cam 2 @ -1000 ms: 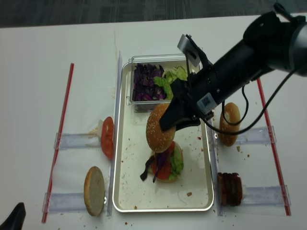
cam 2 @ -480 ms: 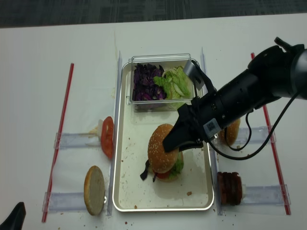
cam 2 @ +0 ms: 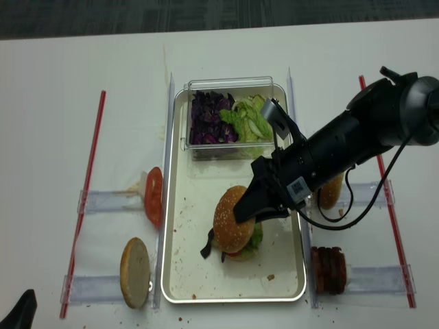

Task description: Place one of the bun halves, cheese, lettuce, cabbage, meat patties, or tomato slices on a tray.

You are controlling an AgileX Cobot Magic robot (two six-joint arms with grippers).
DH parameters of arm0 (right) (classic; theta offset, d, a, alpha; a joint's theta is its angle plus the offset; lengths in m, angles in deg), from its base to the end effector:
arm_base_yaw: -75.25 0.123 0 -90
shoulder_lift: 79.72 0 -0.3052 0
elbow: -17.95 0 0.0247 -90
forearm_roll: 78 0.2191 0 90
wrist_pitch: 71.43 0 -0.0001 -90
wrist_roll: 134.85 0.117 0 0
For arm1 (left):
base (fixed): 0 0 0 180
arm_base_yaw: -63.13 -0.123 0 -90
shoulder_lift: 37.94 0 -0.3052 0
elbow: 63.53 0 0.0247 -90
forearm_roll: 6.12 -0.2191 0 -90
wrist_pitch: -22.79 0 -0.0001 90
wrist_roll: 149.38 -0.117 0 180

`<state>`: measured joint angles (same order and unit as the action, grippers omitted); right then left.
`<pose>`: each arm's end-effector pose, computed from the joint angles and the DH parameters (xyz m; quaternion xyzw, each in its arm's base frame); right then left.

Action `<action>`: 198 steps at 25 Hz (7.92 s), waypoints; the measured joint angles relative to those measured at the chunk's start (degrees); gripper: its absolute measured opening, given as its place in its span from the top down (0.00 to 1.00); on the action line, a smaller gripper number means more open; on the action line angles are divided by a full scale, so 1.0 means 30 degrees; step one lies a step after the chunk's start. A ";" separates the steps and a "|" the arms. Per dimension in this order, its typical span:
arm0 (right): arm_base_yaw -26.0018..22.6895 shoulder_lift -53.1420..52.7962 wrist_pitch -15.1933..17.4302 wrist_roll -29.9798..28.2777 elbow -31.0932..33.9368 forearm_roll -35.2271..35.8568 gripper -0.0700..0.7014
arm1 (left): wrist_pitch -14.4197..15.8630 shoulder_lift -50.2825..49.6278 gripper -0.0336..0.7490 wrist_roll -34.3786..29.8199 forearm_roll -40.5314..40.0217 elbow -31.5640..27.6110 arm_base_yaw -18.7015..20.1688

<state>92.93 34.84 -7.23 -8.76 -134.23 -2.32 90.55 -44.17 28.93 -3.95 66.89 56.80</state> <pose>0.2458 0.1855 0.1859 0.1358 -0.8496 -0.5090 0.0245 -0.0380 -0.0083 0.2350 -0.0337 0.8804 0.0143 0.4729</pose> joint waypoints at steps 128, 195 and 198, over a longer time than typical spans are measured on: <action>-0.5756 -1.7151 -0.2859 1.7845 0.6092 -2.4874 0.05 | 0.0000 0.0000 0.24 0.0000 0.0000 0.0000 0.0000; -0.5862 -3.6070 -0.0080 1.6895 0.7494 -2.4398 0.05 | 0.0000 0.0000 0.24 0.0000 0.0000 0.0000 0.0000; -0.5862 -3.6070 -0.0080 1.6895 0.7494 -2.4398 0.05 | 0.0000 0.0000 0.24 0.0000 0.0000 0.0000 0.0000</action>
<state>75.34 -73.37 -7.47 41.92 -111.75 -75.51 90.55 -44.17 28.93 -3.95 66.89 56.80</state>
